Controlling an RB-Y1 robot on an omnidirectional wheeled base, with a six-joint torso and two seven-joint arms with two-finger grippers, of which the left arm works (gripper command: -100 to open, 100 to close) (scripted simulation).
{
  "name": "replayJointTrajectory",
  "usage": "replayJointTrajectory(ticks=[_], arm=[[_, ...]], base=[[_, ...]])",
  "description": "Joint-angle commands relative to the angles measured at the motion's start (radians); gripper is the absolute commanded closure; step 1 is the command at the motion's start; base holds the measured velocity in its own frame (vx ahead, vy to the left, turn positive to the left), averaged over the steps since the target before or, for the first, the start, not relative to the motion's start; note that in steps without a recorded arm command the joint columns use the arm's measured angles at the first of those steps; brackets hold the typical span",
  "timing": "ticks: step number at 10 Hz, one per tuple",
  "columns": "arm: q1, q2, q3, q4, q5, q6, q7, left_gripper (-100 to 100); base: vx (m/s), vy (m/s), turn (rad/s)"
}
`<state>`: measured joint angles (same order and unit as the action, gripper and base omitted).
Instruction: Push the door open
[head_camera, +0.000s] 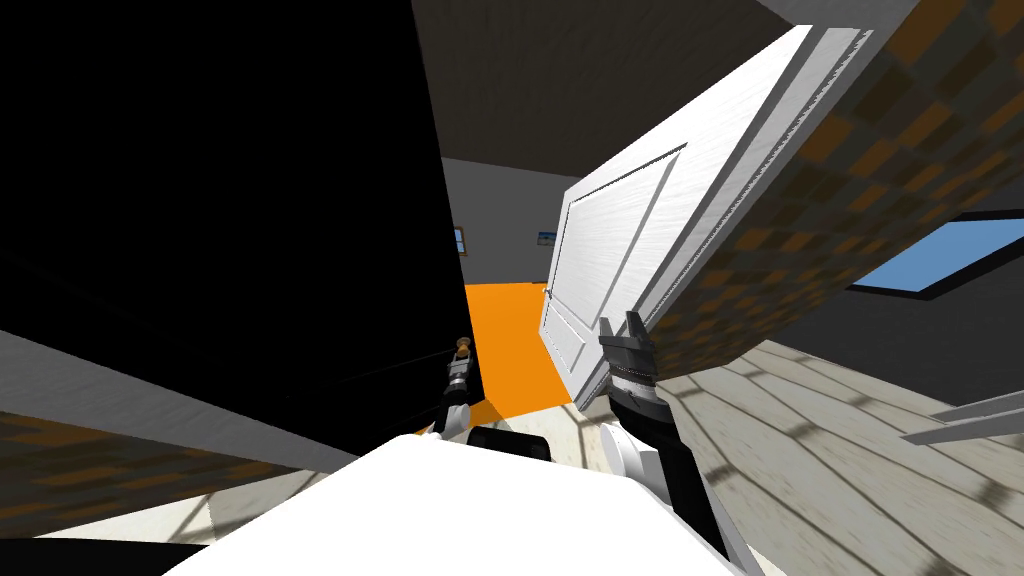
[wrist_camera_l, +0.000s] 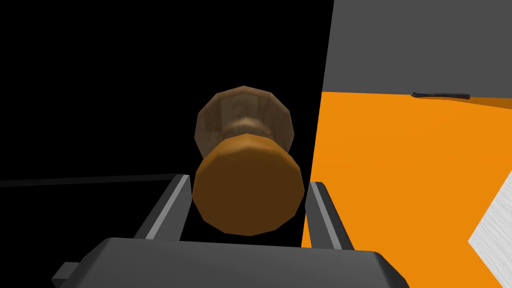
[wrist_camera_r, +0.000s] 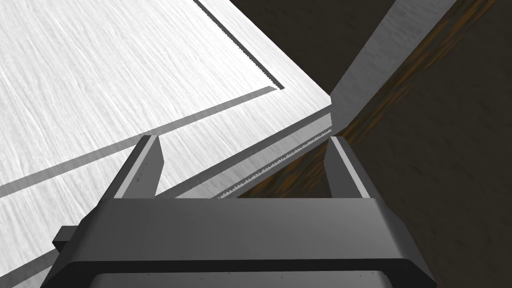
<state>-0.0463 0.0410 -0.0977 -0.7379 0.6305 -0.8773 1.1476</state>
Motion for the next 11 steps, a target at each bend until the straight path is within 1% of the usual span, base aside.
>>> replayJointTrajectory(ticks=[1, 3, 4, 5, 6, 7, 8, 11], arm=[[0.024, 0.021, 0.029, -0.027, 0.018, 0.008, -0.004, 100], [0.024, 0.021, 0.029, -0.027, 0.018, 0.008, -0.004, 100], [0.038, 0.03, 0.054, -0.039, 0.035, 0.008, -0.006, 100], [0.038, 0.03, 0.054, -0.039, 0.035, 0.008, -0.006, 100], [0.048, 0.036, 0.071, -0.048, 0.046, 0.009, -0.008, 100], [0.048, 0.036, 0.071, -0.048, 0.046, 0.009, -0.008, 100], [0.058, 0.042, 0.089, -0.057, 0.058, 0.009, -0.01, 100], [0.073, 0.049, 0.115, -0.071, 0.076, 0.01, -0.012, 100]], base=[[0.121, -0.035, -0.032], [0.066, -0.006, 0.008], [0.12, -0.008, -0.066], [0.129, -0.021, -0.035], [0.125, -0.026, -0.017], [0.093, -0.008, 0.0], [0.104, -0.008, -0.033], [0.113, -0.007, -0.024]])
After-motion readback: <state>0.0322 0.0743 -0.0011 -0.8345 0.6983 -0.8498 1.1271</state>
